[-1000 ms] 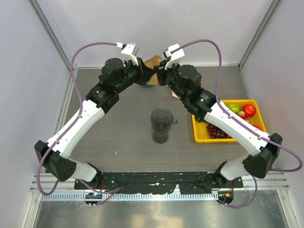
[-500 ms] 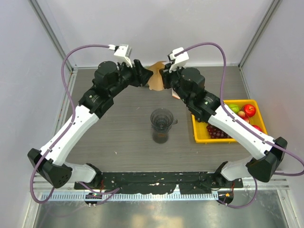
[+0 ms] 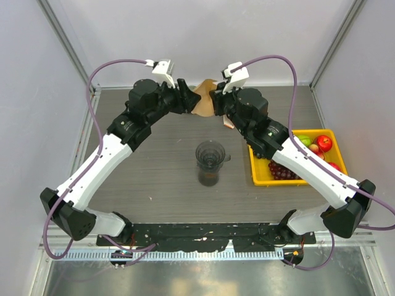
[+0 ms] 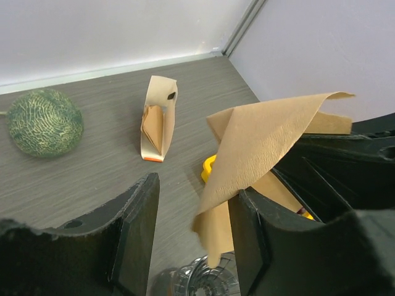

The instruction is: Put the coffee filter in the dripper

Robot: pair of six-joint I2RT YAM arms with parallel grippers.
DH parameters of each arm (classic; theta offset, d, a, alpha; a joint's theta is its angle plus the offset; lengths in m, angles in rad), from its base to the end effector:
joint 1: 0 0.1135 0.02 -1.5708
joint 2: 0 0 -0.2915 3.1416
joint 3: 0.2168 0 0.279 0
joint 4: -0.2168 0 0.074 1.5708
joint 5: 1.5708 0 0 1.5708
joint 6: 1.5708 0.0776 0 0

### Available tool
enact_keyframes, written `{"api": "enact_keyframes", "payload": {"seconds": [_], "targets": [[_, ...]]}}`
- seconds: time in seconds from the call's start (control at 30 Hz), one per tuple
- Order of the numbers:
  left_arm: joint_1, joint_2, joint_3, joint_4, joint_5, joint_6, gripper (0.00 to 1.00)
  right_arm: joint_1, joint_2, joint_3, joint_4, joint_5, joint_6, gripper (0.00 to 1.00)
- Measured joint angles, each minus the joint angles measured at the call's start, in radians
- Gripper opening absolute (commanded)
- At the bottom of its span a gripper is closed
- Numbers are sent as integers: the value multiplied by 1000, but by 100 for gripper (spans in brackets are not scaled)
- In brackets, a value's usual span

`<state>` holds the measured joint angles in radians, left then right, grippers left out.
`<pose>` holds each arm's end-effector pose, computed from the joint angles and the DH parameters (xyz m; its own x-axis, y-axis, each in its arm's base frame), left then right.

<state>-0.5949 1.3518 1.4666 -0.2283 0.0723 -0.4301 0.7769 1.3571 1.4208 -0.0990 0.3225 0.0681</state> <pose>0.3040 -0.2125 0.4717 -0.3431 -0.2700 -0.8997 0.5230 0.7407 -0.4217 0.2838 0.2445 0.4704 -0.0550 0.0365 -0.9978 -0.4363 0.8980 0.0569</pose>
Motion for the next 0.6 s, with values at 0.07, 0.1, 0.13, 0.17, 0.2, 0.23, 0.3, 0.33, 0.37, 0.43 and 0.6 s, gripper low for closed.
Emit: {"api": "enact_keyframes", "payload": {"seconds": [0.07,0.1,0.13,0.17,0.2,0.23,0.3,0.33,0.37,0.43,0.6], "targets": [[-5,15,0,0,-2,-8,45,0,1,0,0,0,11,5],[-8,23,0,0,-5,-12,42,0,2,0,0,0,14,5],[-11,28,0,0,-8,-13,38,0,4,0,0,0,18,5],[-14,35,1,0,-13,-16,32,0,6,0,0,-1,19,5],[-16,41,1,-1,-19,-18,24,0,8,0,0,0,21,5],[-18,46,1,-1,-24,-21,13,0,10,0,-1,2,22,5],[-19,50,1,-3,-32,-21,0,0,11,0,-8,10,21,5],[-19,50,1,-7,-37,-21,0,0,11,0,-11,17,20,5],[-19,50,1,-9,-46,-16,0,0,11,0,-14,24,17,5],[-19,50,3,-11,-52,-13,0,0,11,0,-24,45,14,5],[-24,50,3,-27,-54,-19,33,1,13,1,-45,61,13,5]]}}
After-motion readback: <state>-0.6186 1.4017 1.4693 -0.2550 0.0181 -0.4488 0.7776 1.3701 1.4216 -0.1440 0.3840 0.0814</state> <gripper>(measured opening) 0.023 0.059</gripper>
